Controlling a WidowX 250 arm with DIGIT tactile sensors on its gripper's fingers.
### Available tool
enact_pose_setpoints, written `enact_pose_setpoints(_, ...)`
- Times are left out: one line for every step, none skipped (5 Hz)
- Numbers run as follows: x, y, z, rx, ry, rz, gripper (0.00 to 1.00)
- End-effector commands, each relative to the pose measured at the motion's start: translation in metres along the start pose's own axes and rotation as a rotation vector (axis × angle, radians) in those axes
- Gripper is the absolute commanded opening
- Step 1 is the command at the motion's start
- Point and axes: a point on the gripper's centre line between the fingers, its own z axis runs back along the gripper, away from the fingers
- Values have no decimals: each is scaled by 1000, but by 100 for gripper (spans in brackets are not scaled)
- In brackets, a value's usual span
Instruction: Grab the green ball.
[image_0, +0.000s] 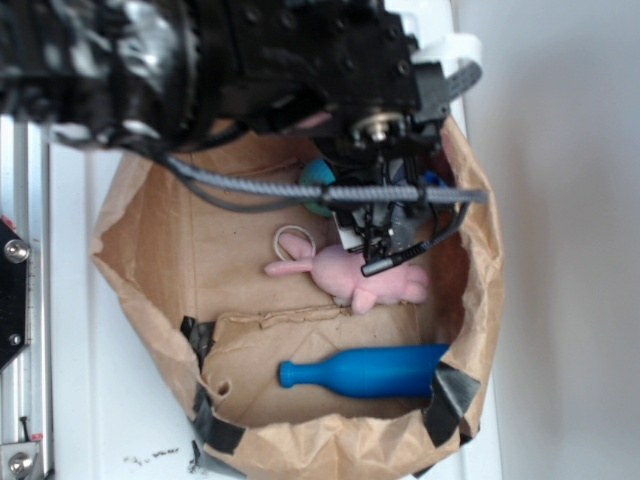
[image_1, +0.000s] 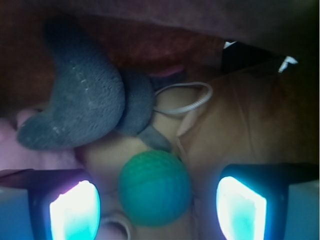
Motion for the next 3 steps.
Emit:
enact_pose_setpoints(6,-8,-11,71,-86,-12,100)
enact_pose_setpoints(-4,-9,-19,102,-112,-43,100)
enact_pose_setpoints(-15,-7,-25,123,-131,-77,100)
